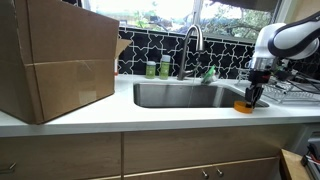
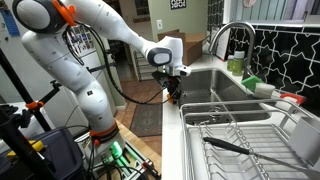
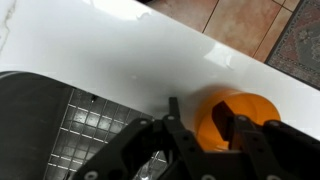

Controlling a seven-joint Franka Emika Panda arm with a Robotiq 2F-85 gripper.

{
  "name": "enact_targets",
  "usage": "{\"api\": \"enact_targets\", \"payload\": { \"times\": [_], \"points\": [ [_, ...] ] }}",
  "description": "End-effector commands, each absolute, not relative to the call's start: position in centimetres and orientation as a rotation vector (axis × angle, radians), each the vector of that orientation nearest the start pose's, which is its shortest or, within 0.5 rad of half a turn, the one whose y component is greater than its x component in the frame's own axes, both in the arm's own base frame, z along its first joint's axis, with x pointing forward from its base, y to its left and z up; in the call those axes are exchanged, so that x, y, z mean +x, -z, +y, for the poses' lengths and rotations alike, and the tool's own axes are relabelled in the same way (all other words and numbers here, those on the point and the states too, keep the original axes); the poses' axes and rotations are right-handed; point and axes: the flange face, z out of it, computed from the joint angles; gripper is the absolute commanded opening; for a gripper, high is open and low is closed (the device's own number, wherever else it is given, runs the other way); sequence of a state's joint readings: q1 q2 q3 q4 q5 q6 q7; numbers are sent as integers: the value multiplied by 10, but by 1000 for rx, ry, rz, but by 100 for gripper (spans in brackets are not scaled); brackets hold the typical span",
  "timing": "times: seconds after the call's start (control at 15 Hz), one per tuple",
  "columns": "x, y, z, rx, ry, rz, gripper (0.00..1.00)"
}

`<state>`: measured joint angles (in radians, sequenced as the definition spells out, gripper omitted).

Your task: Pick up the orange bowl, pour the water into the sink and put the orange bowl back on the kitchen counter

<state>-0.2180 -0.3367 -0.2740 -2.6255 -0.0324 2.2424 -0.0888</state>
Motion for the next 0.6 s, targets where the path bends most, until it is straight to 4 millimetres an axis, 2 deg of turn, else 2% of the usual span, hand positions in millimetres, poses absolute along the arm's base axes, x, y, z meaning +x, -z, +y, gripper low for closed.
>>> {"api": "enact_targets", "payload": {
  "times": [0.0, 0.07, 0.13, 0.33, 0.53],
  "points": [
    [356, -348, -188, -3008, -57, 541, 11],
    [356, -349, -188, -3009, -57, 543, 2],
    [356, -351, -188, -3014, -56, 544, 0],
    [356, -361, -189, -3027, -38, 545, 0],
    [354, -374, -201, -3031, -13, 573, 1]
  ]
}}
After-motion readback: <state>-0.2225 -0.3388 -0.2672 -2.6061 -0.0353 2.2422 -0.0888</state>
